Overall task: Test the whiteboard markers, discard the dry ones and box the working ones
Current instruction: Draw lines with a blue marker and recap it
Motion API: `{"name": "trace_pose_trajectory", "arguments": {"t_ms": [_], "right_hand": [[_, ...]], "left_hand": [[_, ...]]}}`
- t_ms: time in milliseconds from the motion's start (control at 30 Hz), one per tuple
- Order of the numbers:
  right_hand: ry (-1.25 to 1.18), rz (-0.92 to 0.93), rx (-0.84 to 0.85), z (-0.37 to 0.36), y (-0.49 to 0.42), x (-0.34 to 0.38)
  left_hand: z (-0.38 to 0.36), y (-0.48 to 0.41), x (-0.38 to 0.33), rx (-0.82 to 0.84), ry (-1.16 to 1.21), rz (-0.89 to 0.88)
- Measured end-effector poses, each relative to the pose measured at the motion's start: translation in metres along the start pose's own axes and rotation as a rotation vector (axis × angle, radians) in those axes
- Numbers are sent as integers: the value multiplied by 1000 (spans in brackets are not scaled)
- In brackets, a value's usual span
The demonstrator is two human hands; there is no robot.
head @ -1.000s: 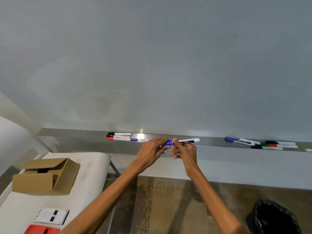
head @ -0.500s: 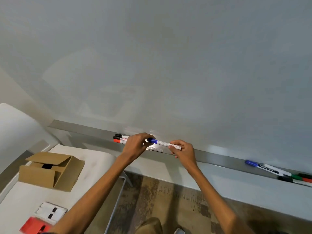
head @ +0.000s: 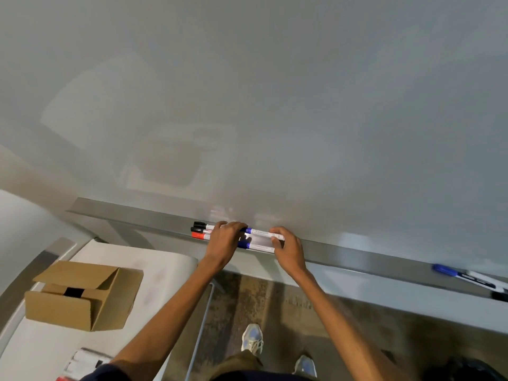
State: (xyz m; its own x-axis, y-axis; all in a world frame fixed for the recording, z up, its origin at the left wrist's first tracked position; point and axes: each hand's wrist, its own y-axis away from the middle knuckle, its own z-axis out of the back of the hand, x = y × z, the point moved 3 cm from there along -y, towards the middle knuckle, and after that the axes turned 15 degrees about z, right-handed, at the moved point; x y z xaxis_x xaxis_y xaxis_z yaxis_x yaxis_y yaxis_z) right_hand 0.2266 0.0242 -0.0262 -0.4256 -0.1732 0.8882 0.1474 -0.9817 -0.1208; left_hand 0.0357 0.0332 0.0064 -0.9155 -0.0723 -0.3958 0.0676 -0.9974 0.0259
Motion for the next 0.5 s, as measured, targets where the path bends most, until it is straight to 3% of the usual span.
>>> {"name": "trace_pose_trajectory", "arguments": {"t_ms": [500], "right_hand": [[294,10,-61,-28,5,-15]], "left_hand": [[-30,-2,29,53,-42,-93]]}}
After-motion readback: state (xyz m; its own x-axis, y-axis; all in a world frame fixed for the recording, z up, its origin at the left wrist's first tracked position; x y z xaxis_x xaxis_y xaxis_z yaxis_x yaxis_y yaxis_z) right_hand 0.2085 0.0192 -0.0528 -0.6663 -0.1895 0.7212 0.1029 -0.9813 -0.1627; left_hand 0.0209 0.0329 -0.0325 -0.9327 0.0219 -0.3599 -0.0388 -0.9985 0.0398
